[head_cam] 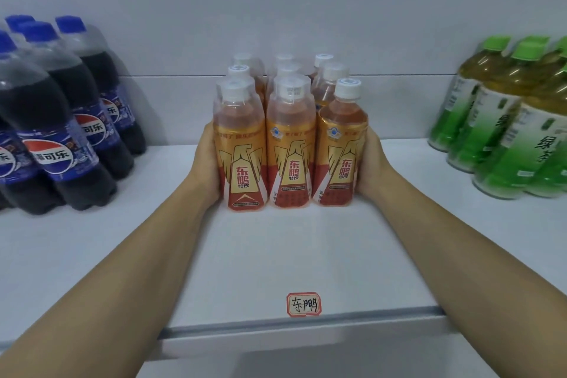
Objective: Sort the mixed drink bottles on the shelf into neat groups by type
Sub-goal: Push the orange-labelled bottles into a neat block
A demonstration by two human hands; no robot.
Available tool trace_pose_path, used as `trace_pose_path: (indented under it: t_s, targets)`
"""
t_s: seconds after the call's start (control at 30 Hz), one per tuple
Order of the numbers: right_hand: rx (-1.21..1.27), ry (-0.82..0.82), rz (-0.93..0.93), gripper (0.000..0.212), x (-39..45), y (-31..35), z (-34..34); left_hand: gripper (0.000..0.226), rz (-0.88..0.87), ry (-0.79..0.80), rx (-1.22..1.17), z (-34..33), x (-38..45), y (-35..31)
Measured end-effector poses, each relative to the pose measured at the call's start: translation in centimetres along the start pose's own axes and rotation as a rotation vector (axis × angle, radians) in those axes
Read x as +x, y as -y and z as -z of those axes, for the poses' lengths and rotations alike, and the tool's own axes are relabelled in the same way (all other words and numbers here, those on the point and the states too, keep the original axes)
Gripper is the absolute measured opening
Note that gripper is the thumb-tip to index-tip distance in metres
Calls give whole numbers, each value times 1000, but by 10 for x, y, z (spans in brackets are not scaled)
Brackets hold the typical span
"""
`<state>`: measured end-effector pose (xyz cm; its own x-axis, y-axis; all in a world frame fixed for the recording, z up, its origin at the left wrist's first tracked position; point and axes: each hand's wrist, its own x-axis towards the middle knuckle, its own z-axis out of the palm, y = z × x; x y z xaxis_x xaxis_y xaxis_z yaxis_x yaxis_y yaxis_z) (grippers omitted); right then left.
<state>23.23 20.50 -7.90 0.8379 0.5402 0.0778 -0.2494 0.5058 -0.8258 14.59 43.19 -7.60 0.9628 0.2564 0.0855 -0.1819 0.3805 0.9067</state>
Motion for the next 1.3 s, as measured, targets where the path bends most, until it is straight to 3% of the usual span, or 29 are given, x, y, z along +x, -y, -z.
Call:
trace_pose_path:
  t_s: [0.73, 0.97, 1.3]
  targets:
    - [4, -4, -23, 67, -1, -1, 2, 42, -10, -5, -71, -4, -5, 2]
    - [23, -49, 20, 61, -3, -1, -2, 58, 9, -49, -58, -8, -5, -1]
    - [-10, -68, 44, 68, -2, -4, 2, 61, 7, -63, -14, -10, -10, -4]
